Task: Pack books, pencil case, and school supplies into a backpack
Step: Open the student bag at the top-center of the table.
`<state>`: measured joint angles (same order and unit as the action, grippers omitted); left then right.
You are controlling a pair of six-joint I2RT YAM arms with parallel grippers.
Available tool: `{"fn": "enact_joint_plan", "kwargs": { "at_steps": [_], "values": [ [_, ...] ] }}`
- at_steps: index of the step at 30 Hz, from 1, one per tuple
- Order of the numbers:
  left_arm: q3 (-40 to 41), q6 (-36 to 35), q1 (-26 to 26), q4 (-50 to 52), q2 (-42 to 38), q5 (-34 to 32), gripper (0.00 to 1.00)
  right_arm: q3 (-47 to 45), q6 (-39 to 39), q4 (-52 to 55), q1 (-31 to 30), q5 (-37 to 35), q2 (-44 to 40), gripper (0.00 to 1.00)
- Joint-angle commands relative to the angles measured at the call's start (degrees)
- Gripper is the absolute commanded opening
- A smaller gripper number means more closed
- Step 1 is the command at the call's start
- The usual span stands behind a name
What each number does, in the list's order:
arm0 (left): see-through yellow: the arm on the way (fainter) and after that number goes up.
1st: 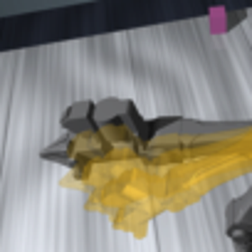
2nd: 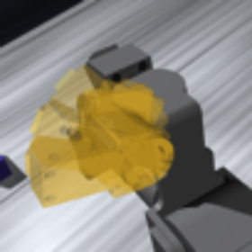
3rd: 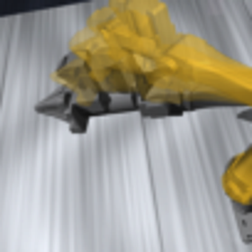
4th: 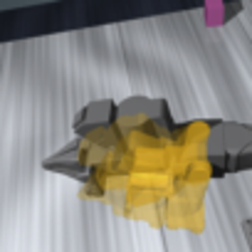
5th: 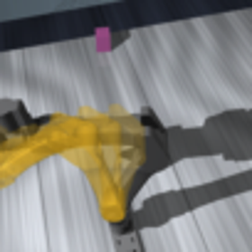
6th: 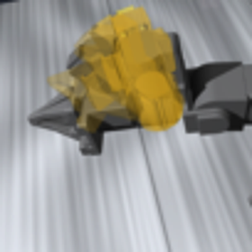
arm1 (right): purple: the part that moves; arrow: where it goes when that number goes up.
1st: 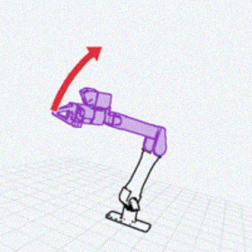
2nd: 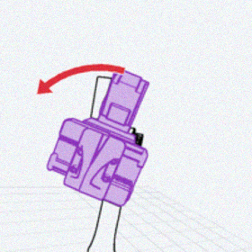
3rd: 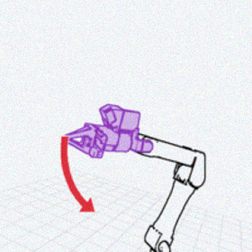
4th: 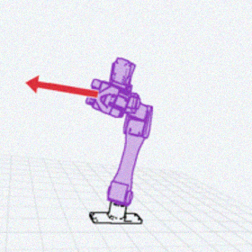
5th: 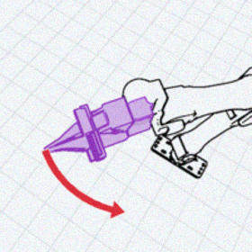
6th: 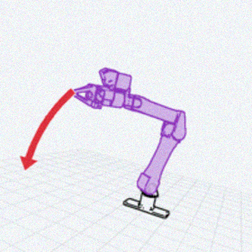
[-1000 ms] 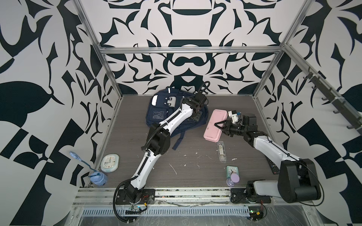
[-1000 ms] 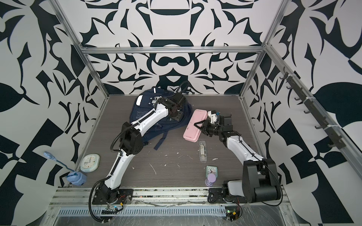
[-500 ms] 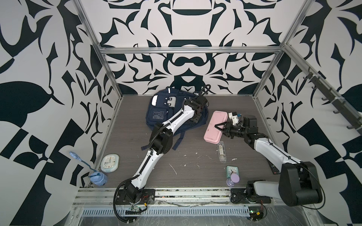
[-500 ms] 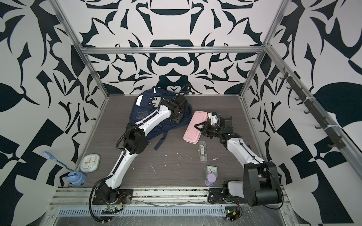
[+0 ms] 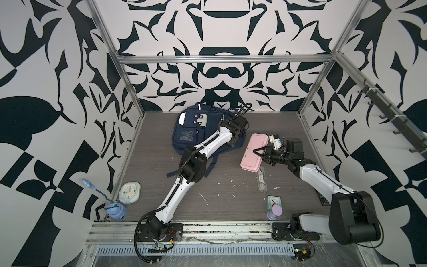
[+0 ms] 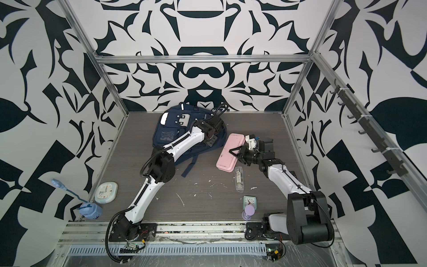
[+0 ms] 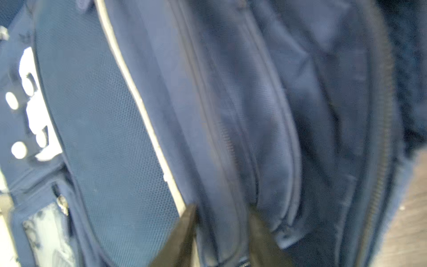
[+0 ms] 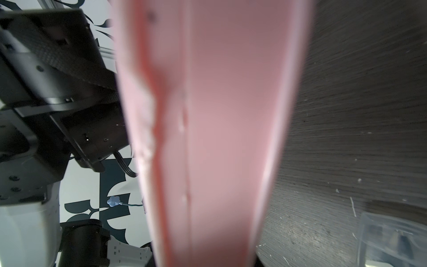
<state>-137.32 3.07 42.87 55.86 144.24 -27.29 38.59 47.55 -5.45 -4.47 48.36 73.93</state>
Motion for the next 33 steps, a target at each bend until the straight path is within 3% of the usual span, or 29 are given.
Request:
{"fn": "enact_joint_plan", "kwargs": {
  "at_steps": [1, 5, 14, 21, 33],
  "values": [
    [0.8, -0.9, -0.1, 0.3, -0.9, -3.6, 0.16, -0.1, 0.2, -3.8, 0.0, 1.3, -1.4, 0.3],
    [1.4, -0.8, -0.2, 0.5, -3.2, -3.8, 0.0, -0.1, 0.6, -4.4, 0.0, 1.5, -1.4, 0.3],
    [3.3, -0.9, -0.7, -0.3, -13.3, -3.7, 0.0, 1.2, 1.0, -5.6, -1.0, 1.4, 0.1, 0.3],
    [3.6, -0.4, -3.3, 0.3, -19.6, 0.9, 0.0, 3.6, 1.3, -6.6, -2.9, 0.7, 2.3, 0.3],
    [22.5, 2.3, -6.0, -10.6, -34.4, 6.2, 0.0, 11.2, 4.0, -10.6, -7.7, -1.2, 9.9, 0.29]
  ]
}}
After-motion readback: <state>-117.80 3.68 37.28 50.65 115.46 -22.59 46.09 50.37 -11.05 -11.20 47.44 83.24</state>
